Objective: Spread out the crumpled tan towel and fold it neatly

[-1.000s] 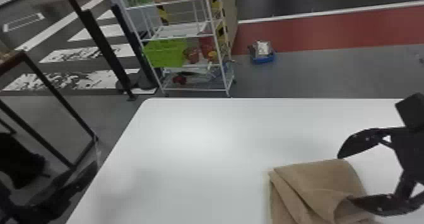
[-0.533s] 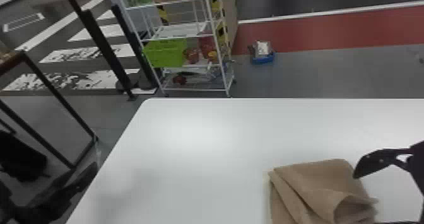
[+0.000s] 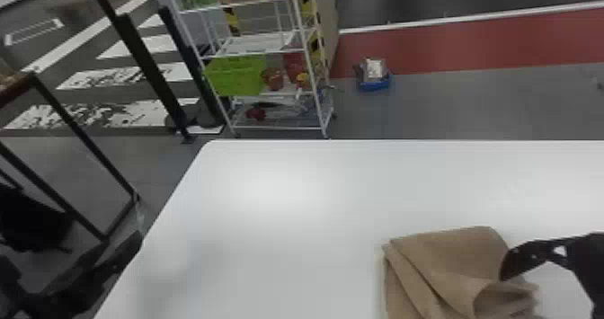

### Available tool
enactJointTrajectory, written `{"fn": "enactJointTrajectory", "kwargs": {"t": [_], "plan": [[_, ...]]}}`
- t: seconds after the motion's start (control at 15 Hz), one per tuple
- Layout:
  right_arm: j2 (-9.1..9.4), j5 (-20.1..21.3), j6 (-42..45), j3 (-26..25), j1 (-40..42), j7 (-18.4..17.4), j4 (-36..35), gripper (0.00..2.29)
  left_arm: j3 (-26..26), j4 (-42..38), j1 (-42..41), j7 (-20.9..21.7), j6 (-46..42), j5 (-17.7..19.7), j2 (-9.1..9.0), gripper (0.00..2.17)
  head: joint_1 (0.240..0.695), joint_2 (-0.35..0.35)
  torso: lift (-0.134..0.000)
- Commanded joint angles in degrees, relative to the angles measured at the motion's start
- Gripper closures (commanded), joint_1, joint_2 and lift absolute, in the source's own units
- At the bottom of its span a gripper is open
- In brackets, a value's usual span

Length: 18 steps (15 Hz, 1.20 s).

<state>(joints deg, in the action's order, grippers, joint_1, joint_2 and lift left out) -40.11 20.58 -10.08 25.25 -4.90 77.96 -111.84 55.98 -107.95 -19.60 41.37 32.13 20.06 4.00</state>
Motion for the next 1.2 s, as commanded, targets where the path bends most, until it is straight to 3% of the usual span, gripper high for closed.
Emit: {"fn": "enactJointTrajectory", "kwargs": {"t": [0.0,0.27,0.4,0.67,0.87,1.13], "plan": [[0.73,-0.54,0.45,0.33,-0.47,0.36,0.83,0.29,0.00,-0.42,0.00,0.29,0.00,0.07,-0.48,0.08,0.695,0.350,-0.122],[1.08,-2.65,-0.43,-0.90,-1.17,0.36,0.92,0.29,-1.32,-3.94,0.00,0.64,0.18,0.07,-2.68,0.08,0.695,0.350,-0.122],[1.17,-1.60,-0.08,-0.55,-1.17,0.36,1.10,0.29,-2.37,-5.43,0.00,0.03,0.18,0.07,-4.08,0.08,0.695,0.350,-0.122],[1.61,-1.07,0.27,0.94,-2.14,0.36,2.77,0.36,-4.39,-6.22,0.00,-0.41,0.18,0.07,-4.15,0.08,0.695,0.350,-0.122],[2.14,-2.30,-0.08,0.85,-2.93,0.36,3.38,0.59,-5.01,-6.49,0.00,-0.33,0.18,0.07,-4.15,0.08,0.695,0.350,-0.122],[2.32,-2.03,-0.08,1.38,-3.37,0.36,4.00,0.59,-4.83,-6.49,0.00,-0.24,0.00,0.07,-4.15,0.08,0.695,0.350,-0.122]]}}
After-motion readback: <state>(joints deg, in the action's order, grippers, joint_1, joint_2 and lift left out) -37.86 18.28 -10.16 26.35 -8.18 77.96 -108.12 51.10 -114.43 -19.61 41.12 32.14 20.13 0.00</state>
